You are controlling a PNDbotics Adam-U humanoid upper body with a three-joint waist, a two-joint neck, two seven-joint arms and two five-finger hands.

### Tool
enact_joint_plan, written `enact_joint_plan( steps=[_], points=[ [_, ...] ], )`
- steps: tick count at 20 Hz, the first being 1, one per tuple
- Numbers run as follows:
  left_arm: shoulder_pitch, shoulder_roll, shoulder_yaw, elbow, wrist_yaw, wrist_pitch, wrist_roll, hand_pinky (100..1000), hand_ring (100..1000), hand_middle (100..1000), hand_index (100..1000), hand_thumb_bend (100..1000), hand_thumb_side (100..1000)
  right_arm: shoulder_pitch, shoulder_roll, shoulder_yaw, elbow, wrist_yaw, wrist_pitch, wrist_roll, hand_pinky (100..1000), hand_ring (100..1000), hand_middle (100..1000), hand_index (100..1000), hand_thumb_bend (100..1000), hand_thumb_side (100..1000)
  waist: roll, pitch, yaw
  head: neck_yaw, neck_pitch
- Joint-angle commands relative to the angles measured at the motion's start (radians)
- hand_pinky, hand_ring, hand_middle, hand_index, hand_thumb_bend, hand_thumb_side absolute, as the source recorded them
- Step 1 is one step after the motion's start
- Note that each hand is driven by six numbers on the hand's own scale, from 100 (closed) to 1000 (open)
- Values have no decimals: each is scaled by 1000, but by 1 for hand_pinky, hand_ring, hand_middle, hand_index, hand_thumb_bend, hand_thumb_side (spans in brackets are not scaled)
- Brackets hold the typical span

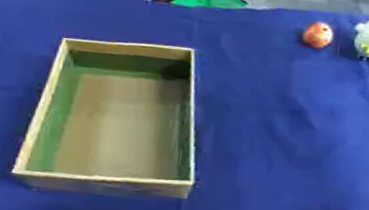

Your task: Pick up objects on the table and place them in the box.

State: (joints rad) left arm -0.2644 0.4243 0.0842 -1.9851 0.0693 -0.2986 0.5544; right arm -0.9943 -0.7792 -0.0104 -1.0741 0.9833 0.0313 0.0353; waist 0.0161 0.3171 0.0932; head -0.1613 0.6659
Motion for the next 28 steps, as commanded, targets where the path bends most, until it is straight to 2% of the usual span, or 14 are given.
enact_joint_plan(
  steps=[1,6,10,14,20,24,28],
  points=[
    [-4,35,13,-15,-6,-1,3,746,838,731,775,287,780,-23,-37,-1,-4,23,-5,41,844,887,870,919,100,479,-2,-24,1,-2,-7],
    [-2,36,13,-15,-7,0,1,746,838,731,774,286,782,-49,-34,-6,33,73,-53,203,871,936,906,929,100,545,-2,-25,-2,-6,-1],
    [-1,38,13,-15,-8,1,1,746,838,731,774,285,782,-76,-30,-17,66,86,-103,319,882,948,918,937,100,555,-3,-26,-4,-5,2],
    [-1,39,12,-15,-8,2,-1,746,838,730,773,285,782,-109,-16,-16,113,108,-159,401,890,961,929,952,100,551,-3,-27,-7,-6,1],
    [-1,38,11,-15,-7,3,-3,747,838,730,773,283,782,-159,31,-19,193,151,-234,472,907,975,921,973,100,526,-3,-28,-5,-11,-2],
    [-4,35,10,-15,-5,3,-5,747,838,730,773,283,782,-186,68,-21,231,183,-254,485,908,976,923,965,102,495,-1,-28,-2,-18,-4],
    [-4,34,9,-15,-4,3,-7,747,838,730,772,283,782,-203,93,-20,255,218,-259,500,910,980,931,964,154,389,0,-28,1,-24,-4]
  ],
)
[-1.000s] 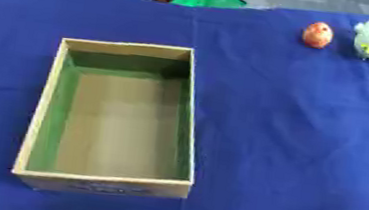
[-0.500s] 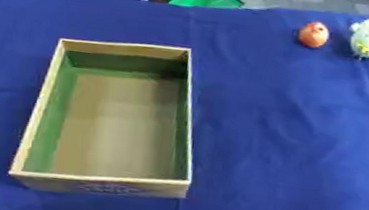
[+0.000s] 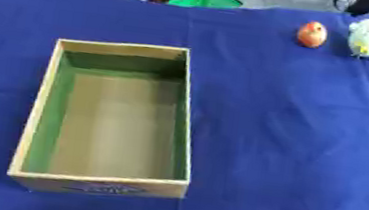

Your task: Pick up objects on the table and place them in the box.

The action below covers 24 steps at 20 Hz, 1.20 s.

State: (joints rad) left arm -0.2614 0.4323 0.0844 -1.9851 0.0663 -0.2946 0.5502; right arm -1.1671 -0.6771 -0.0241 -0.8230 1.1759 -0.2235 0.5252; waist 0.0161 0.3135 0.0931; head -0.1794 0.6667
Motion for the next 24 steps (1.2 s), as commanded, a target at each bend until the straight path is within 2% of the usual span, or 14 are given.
enact_joint_plan(
  steps=[1,5,11,24],
  points=[
    [-7,26,9,-15,-1,-1,-3,747,838,730,772,282,782,-33,-6,-8,8,33,-3,17,911,980,930,960,161,355,-1,-24,1,-7,-5],
    [-6,25,9,-15,0,1,-4,747,838,730,772,280,783,-37,-2,-13,12,52,3,38,911,982,932,954,189,233,-2,-24,-1,-9,-4],
    [-2,26,11,-15,-2,1,-3,747,838,730,772,280,783,-32,-22,-14,-4,69,16,64,917,990,949,961,177,111,-3,-26,-9,-5,-2],
    [2,29,13,-15,-5,2,0,748,838,729,772,278,782,10,-75,-21,-3,130,66,98,912,992,955,966,177,100,-3,-26,-21,-2,-3]
  ],
)
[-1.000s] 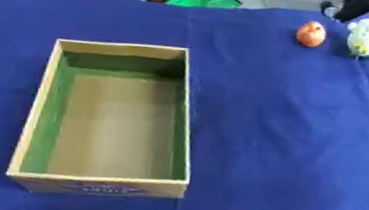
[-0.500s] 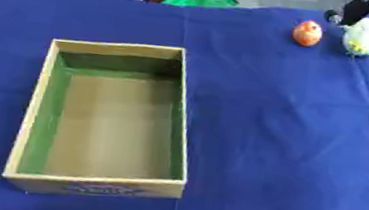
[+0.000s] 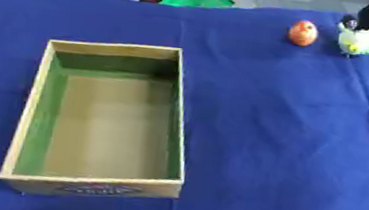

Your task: Pick up objects on the table and place them in the box.

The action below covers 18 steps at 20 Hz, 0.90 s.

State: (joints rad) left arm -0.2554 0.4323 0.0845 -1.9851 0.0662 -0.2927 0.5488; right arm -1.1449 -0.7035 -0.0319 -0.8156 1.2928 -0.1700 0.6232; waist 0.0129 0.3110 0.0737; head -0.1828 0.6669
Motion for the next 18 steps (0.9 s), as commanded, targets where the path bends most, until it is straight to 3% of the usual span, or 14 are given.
enact_joint_plan(
  steps=[1,9,18],
  points=[
    [-4,29,13,-15,-5,1,2,748,838,729,772,278,782,-7,-53,-15,-6,18,17,-1,911,992,955,966,180,100,1,-23,-2,2,-3],
    [-5,30,14,-15,-6,1,3,748,838,729,772,276,782,38,-84,-41,22,-1,44,-16,914,988,951,970,150,100,5,-19,-3,5,-2],
    [-4,33,14,-15,-7,1,3,749,838,728,772,275,781,118,-156,-14,-88,-159,-9,-14,915,986,949,973,126,101,3,-20,-6,6,0]
  ],
)
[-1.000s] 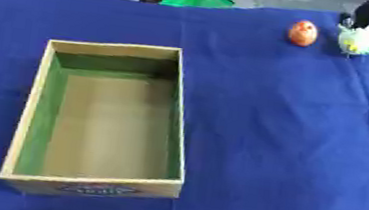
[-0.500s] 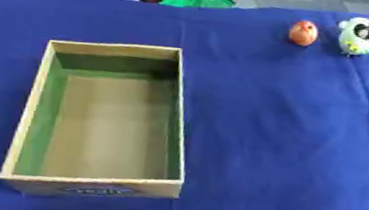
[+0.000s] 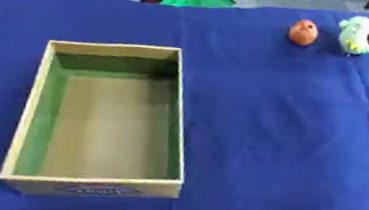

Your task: Pick up objects on the table and place them in the box.

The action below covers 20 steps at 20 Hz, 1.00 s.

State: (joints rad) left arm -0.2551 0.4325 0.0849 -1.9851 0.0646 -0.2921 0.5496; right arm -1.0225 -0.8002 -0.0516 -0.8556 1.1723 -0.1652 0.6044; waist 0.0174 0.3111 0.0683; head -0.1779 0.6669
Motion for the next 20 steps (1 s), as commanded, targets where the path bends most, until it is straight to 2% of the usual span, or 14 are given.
enact_joint_plan(
  steps=[1,6,10,20],
  points=[
    [-5,32,14,-15,-6,0,2,749,838,728,772,275,781,4,-64,10,-57,-46,-16,8,914,987,950,974,140,103,-2,-20,-1,1,-1],
    [-5,31,13,-15,-4,0,2,749,838,728,772,273,782,21,-68,13,-59,-14,7,1,910,990,955,994,282,152,-1,-20,2,-4,-6],
    [-5,27,12,-15,-3,1,1,749,838,727,771,268,781,14,-47,-3,-24,32,31,-47,910,988,953,999,310,177,2,-18,4,-10,-5],
    [-7,22,9,-15,1,2,-3,749,838,727,771,261,777,7,-17,-16,30,62,58,-134,902,978,941,993,306,209,8,-14,13,-19,-10]
  ],
)
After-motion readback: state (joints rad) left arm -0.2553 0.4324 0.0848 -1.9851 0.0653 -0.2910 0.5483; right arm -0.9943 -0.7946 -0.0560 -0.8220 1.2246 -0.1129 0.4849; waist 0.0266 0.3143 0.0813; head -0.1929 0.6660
